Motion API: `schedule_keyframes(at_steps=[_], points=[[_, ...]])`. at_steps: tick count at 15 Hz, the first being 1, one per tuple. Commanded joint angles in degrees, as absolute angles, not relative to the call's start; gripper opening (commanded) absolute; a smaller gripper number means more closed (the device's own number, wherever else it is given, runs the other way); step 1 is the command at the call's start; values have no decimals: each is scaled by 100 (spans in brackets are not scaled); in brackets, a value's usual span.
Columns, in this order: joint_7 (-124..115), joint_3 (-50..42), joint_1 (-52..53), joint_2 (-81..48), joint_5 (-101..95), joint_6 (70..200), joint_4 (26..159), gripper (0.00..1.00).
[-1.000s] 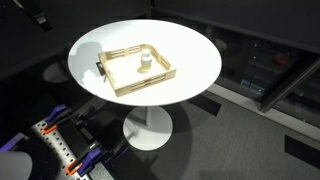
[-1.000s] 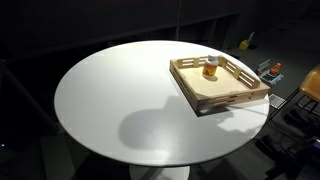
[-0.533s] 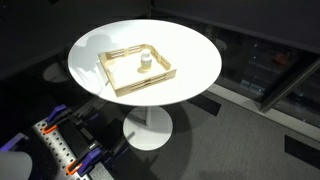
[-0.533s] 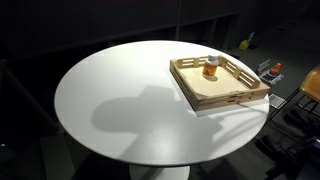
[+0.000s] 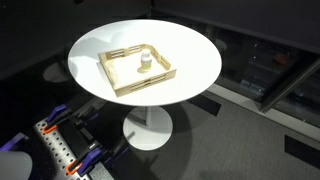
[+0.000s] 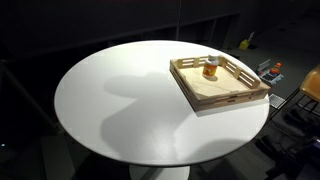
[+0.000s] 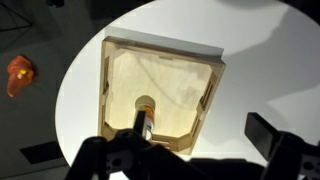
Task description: Remove the white cap from the white bottle and put it on the table
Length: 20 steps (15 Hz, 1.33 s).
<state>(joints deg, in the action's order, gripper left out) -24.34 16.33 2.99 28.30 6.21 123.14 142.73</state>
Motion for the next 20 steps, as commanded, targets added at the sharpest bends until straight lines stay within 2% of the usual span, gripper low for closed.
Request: schedule_keyframes(at_steps=[1, 8, 13, 20], points=[[-2161, 1247, 334, 2293, 693, 12466, 14002, 100], [-1511, 749, 394, 1741, 882, 13051, 13953, 100], [-1736, 775, 318, 1732, 712, 12918, 13947, 100], [-2276, 780, 12, 964, 10, 13069, 13511, 100]])
